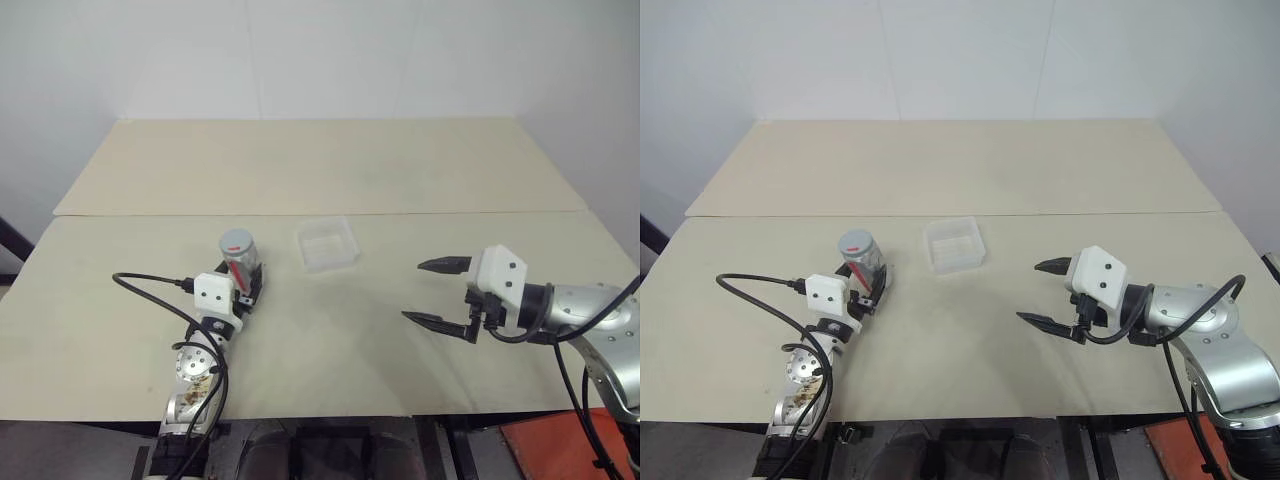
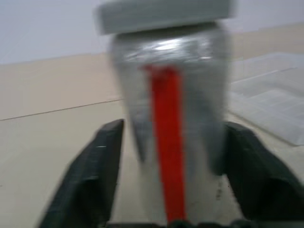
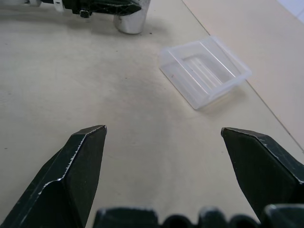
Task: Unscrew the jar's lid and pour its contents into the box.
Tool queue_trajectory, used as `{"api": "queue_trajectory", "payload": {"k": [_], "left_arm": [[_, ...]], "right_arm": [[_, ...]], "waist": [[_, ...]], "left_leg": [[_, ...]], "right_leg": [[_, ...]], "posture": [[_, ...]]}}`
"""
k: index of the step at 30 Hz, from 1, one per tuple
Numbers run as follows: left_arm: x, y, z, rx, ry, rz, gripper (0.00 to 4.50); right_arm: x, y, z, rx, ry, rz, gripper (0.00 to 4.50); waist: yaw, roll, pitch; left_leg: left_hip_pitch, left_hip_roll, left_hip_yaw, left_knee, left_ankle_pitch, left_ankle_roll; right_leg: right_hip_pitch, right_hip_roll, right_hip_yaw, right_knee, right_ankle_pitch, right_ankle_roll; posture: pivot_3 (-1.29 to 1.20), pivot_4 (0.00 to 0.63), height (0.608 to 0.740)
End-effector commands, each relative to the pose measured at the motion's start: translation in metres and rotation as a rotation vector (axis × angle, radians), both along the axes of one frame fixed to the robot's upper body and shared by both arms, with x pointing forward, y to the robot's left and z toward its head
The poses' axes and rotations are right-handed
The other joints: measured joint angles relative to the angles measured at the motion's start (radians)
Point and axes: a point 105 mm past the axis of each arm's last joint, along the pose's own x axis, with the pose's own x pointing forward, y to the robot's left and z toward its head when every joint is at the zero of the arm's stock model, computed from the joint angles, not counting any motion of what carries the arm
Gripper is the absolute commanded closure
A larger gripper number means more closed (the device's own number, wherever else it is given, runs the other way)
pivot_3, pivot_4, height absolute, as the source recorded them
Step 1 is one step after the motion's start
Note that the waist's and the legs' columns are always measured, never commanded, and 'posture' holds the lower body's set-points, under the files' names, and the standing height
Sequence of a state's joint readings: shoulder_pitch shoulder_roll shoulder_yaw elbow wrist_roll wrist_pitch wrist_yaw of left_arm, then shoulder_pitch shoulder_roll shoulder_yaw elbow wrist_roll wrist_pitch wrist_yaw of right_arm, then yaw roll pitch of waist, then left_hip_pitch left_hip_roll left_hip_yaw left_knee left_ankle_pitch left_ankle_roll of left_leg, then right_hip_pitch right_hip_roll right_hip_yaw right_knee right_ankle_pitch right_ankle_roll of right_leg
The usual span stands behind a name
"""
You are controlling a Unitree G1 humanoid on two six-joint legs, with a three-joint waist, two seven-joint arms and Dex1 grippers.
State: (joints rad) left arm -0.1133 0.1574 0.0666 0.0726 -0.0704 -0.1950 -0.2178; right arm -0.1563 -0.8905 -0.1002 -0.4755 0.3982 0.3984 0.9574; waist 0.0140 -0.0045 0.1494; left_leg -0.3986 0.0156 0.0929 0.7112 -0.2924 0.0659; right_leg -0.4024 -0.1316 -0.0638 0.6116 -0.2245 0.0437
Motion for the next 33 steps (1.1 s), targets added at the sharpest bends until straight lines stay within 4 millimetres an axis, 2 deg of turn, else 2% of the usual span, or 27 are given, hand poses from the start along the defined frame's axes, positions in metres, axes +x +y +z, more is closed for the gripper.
{"api": "queue_trajectory", "payload": {"k": [1,6,10,15,18,21,24,27,33], "left_arm": [[0.002,-0.002,0.007,-0.017,-0.026,-0.018,2.55],[0.005,-0.002,0.007,-0.022,-0.021,-0.028,2.55],[0.004,-0.002,0.015,-0.042,-0.035,-0.046,2.55],[-0.005,-0.014,0.033,-0.082,-0.026,-0.18,2.55],[-0.01,-0.024,0.037,-0.043,0.005,-0.287,2.55],[-0.013,-0.031,0.039,-0.03,0.027,-0.349,2.55],[-0.019,-0.04,0.04,-0.009,0.033,-0.412,2.55],[-0.026,-0.049,0.043,0.002,0.02,-0.478,2.55],[-0.029,-0.061,0.046,-0.008,0.0,-0.52,2.55]], "right_arm": [[-0.001,0.004,0.012,0.014,-0.058,0.013,0.0],[0.001,0.005,0.011,0.013,-0.067,0.011,0.0],[0.004,0.01,0.014,0.049,-0.087,0.007,0.0],[0.016,0.049,0.032,0.267,-0.124,-0.013,0.0],[0.02,0.09,0.039,0.389,-0.122,0.005,0.0],[0.021,0.121,0.043,0.446,-0.099,0.021,0.0],[0.023,0.143,0.046,0.467,-0.066,0.032,0.0],[0.028,0.152,0.048,0.466,-0.045,0.029,0.0],[0.037,0.151,0.045,0.45,-0.021,0.009,0.0]], "waist": [[0.0,0.0,0.0],[0.002,0.0,0.0],[0.002,0.0,0.0],[-0.007,0.0,0.0],[-0.01,0.0,0.0],[-0.012,0.001,0.0],[-0.008,0.001,0.0],[-0.006,0.001,0.0],[-0.011,0.001,0.0]], "left_leg": [[0.0,0.0,0.0,0.0,0.0,0.0],[0.0,0.0,0.0,0.0,0.0,0.0],[0.0,0.0,0.0,0.0,0.0,0.0],[0.0,0.0,0.0,0.0,0.001,-0.001],[-0.001,0.0,0.0,0.0,0.001,-0.002],[-0.001,0.0,0.001,0.0,0.002,-0.003],[-0.002,-0.001,0.0,0.0,0.002,-0.003],[-0.002,-0.001,0.0,0.0,0.002,-0.003],[-0.002,-0.001,0.0,-0.001,0.002,-0.004]], "right_leg": [[0.0,0.0,0.0,0.0,0.0,0.0],[0.0,0.0,0.0,0.0,0.0,0.0],[0.0,0.0,0.0,0.0,0.0,0.0],[-0.001,0.0,0.0,0.001,0.0,0.0],[-0.002,0.0,0.0,0.001,0.0,0.0],[-0.002,0.001,0.0,0.003,0.0,0.0],[-0.002,0.001,-0.002,0.004,0.0,0.0],[-0.002,0.001,-0.003,0.005,0.0,0.0],[-0.002,0.002,-0.003,0.005,0.0,0.0]], "posture": [[0.0,0.15,0.74],[0.0,0.15,0.74],[0.0,0.15,0.74],[0.0,0.15,0.74],[0.0,0.15,0.74],[0.0,0.15,0.74],[0.0,0.15,0.74],[0.0,0.15,0.74],[0.0,0.15,0.74]]}}
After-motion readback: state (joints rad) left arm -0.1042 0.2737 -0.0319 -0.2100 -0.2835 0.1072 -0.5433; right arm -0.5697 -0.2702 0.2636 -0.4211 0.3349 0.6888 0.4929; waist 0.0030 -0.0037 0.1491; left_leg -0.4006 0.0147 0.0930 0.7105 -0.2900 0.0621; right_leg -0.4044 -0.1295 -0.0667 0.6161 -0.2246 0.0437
